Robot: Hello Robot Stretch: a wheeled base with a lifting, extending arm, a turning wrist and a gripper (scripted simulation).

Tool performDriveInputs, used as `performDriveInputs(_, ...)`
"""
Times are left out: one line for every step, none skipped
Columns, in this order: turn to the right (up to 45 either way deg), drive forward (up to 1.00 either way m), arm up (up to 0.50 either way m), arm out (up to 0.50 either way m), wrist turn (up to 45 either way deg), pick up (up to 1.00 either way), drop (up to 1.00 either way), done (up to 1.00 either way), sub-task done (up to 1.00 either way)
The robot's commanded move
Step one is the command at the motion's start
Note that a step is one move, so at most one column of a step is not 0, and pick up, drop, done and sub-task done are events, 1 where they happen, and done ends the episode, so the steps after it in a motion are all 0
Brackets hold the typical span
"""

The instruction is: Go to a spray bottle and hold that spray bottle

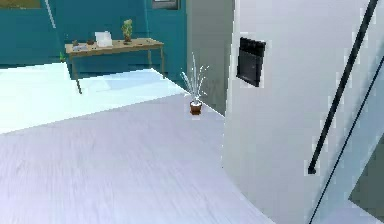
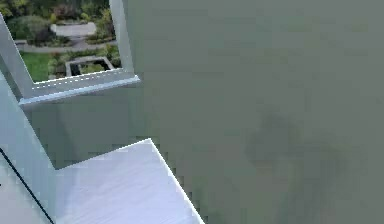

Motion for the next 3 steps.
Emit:
performDriveInputs(12.0,0.0,0.0,0.0,0.0,0.0,0.0,0.0,0.0)
performDriveInputs(0.0,0.35,0.0,0.0,0.0,0.0,0.0,0.0,0.0)
performDriveInputs(45.0,0.0,0.0,0.0,0.0,0.0,0.0,0.0,0.0)
